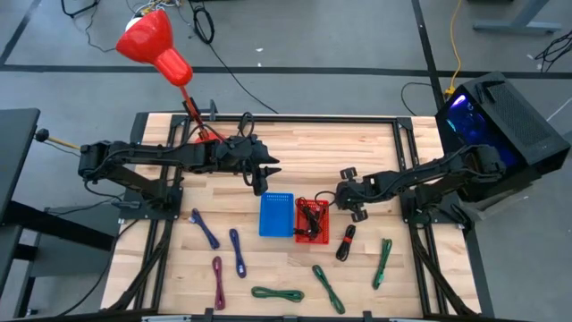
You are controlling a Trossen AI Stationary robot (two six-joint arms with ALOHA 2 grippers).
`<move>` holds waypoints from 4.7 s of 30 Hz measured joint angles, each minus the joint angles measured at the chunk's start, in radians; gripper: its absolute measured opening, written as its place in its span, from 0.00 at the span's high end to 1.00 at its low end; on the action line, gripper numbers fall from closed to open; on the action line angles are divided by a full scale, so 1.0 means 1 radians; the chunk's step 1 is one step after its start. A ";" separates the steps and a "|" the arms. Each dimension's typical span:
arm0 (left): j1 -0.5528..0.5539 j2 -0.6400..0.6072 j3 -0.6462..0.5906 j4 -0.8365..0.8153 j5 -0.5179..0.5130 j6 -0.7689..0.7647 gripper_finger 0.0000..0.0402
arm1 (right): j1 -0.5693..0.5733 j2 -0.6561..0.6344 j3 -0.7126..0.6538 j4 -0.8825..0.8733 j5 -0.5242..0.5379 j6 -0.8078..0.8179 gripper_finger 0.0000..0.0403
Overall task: Pick & Place USB Port
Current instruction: Put the black charger cable into the red bin
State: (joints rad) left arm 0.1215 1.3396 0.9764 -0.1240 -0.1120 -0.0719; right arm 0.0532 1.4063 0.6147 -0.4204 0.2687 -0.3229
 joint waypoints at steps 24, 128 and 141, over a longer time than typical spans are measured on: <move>0.000 0.000 0.000 0.000 0.000 0.005 0.69 | -0.018 0.098 0.004 0.055 -0.016 0.011 0.69; -0.001 0.000 -0.002 -0.026 0.000 -0.003 0.69 | 0.124 0.242 0.460 0.041 -0.050 0.169 0.63; -0.001 0.000 -0.002 -0.032 0.000 -0.013 0.69 | 0.139 0.127 0.460 -0.309 -0.157 0.454 0.65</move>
State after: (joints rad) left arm 0.1204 1.3399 0.9745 -0.1557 -0.1120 -0.0849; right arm 0.1927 1.5330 1.0752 -0.7293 0.1120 0.1311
